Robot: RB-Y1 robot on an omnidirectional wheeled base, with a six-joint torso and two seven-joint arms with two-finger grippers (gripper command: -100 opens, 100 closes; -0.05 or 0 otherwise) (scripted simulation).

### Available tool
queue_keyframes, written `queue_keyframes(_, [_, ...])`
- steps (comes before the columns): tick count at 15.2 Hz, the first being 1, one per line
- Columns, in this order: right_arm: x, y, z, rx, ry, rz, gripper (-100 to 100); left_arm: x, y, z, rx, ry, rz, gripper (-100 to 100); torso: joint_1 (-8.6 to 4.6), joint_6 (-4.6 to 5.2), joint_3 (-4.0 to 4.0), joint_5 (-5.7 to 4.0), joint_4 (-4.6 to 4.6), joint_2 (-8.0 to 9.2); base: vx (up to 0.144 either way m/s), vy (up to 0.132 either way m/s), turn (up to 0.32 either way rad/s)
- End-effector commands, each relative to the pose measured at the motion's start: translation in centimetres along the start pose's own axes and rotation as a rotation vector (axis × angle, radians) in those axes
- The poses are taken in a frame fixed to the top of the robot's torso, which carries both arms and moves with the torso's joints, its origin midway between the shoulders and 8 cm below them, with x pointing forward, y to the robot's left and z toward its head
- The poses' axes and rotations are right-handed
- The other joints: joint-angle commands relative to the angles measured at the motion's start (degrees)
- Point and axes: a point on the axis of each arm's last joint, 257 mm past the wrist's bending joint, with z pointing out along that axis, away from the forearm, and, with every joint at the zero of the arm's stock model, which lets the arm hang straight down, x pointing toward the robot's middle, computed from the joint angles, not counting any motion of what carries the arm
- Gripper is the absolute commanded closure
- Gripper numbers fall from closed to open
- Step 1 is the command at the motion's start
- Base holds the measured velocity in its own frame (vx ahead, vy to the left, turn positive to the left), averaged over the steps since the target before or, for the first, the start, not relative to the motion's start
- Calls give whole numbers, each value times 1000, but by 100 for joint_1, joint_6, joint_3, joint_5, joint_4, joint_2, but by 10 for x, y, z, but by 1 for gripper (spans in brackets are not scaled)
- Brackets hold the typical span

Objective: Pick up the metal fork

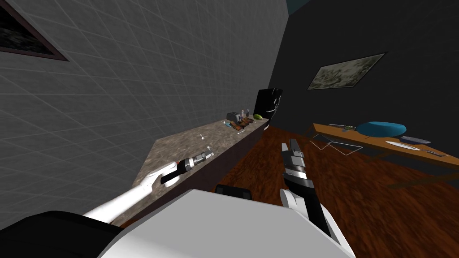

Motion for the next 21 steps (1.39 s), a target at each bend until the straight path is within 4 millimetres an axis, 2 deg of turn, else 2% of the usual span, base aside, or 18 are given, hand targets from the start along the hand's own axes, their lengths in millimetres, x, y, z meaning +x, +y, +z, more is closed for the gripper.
queue_keyframes(1, [0, 0, 0, 0, 0, 0, 0, 1, 20, -10, -61, 46, 4, -100, 0, 0, 0, 0, 0, 0, 92, -83, 68])
queue_keyframes(3, [0, 0, 0, 0, 0, 0, 0, -3, 23, -16, -81, 61, 25, -100, -10, -1, -4, -2, -2, -7, 86, -68, 50])
queue_keyframes(4, [0, 0, 0, 0, 0, 0, 0, -4, 38, -25, -128, 92, 29, -100, -5, 1, -3, -1, -1, -4, 82, -54, 39])
queue_keyframes(5, [0, 0, 0, 0, 0, 0, 0, -7, 39, -28, -139, 99, 41, -100, -2, 1, -3, -1, -1, -6, 92, -57, 41])
queue_keyframes(6, [0, 0, 0, 0, 0, 0, 0, -8, 53, -36, -181, 123, 37, -100, -2, 0, -4, -1, -2, -7, 92, -87, 56])
queue_keyframes(8, [0, 0, 0, 0, 0, 0, 0, -12, 55, -41, -199, 135, 55, -100, -13, 0, -6, -3, -2, -10, 86, -80, 43])
queue_keyframes(9, [0, 0, 0, 0, 0, 0, 0, -15, 69, -52, -248, 160, 56, -100, -8, 0, -4, -3, -2, -6, 88, -62, 38])
queue_keyframes(10, [0, 0, 0, 0, 0, 0, 0, -19, 70, -56, -260, 167, 68, -100, -6, -1, -4, -2, -1, -7, 93, -69, 42])
queue_keyframes(11, [0, 0, 0, 0, 0, 0, 0, -21, 82, -67, -305, 191, 67, -100, -6, 0, -5, -2, -2, -8, 113, -104, 37])
queue_keyframes(12, [0, 0, 0, 0, 0, 0, 0, -26, 84, -72, -321, 196, 79, -100, -15, 1, -8, -3, -3, -14, 118, -112, 45])
queue_keyframes(13, [0, 0, 0, 0, 0, 0, 0, -29, 97, -84, -368, 215, 74, -100, -19, 0, -10, -5, -4, -17, 121, -113, 50])
queue_keyframes(14, [0, 0, 0, 0, 0, 0, 0, -34, 97, -89, -383, 222, 88, -100, -22, -1, -11, -5, -4, -19, 117, -107, 36])
queue_keyframes(15, [0, 0, 0, 0, 0, 0, 0, -37, 109, -102, -431, 241, 86, -100, -22, 0, -11, -6, -4, -20, 132, -128, 27])
queue_keyframes(18, [0, 0, 0, 0, 0, 0, 0, -49, 120, -125, -505, 266, 99, -100, -30, 1, -18, -7, -7, -32, 148, -119, 27])
queue_keyframes(19, [0, 0, 0, 0, 0, 0, 0, -54, 131, -142, -560, 283, 94, -100, -28, 2, -20, -7, -8, -35, 145, -108, 19])
queue_keyframes(20, [0, 0, 0, 0, 0, 0, 0, -57, 130, -144, -566, 285, 100, -100, -25, 0, -20, -7, -8, -34, 121, -106, 18])
queue_keyframes(21, [0, 0, 0, 0, 0, 0, 0, -63, 140, -164, -626, 302, 98, -100, -24, 1, -17, -7, -7, -29, 93, -134, 16])
